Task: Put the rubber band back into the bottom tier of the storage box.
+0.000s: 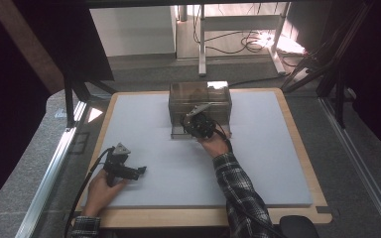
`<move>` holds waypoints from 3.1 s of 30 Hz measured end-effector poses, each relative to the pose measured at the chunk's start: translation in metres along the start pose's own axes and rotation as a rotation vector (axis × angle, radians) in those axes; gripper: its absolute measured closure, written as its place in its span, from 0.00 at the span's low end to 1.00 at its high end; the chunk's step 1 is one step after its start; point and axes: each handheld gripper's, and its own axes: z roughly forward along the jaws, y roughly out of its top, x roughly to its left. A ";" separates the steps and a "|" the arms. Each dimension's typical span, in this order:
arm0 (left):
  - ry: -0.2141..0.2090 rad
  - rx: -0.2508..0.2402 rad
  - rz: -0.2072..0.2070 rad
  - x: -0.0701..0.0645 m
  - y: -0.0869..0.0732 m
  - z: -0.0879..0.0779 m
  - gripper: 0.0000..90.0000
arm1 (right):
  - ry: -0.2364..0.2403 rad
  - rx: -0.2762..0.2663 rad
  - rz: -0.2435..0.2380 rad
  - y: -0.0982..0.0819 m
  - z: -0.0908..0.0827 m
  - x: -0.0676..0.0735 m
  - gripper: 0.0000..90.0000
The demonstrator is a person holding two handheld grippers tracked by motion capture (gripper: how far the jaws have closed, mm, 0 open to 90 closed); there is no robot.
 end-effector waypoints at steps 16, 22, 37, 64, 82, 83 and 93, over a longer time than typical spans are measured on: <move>0.000 0.000 0.000 0.000 0.000 0.000 0.00 | -0.019 0.035 -0.006 0.004 0.022 -0.002 0.89; 0.000 0.000 0.000 0.000 0.000 0.000 0.00 | -0.026 0.032 -0.011 0.005 0.023 -0.001 0.86; 0.001 0.001 0.002 0.000 0.000 0.000 0.00 | -0.041 0.026 -0.026 0.008 0.020 0.000 0.76; 0.001 0.001 0.001 0.000 0.000 0.000 0.00 | -0.066 0.017 -0.043 0.006 0.005 -0.001 0.66; 0.000 0.000 0.000 0.000 0.000 0.000 0.00 | -0.057 0.002 -0.035 -0.003 -0.013 -0.003 0.62; 0.000 0.000 0.000 0.000 0.000 0.000 0.00 | -0.055 0.001 -0.030 -0.004 -0.014 -0.003 0.62; 0.000 0.000 0.000 0.000 0.000 0.000 0.00 | -0.057 0.010 -0.037 -0.009 -0.020 -0.003 0.60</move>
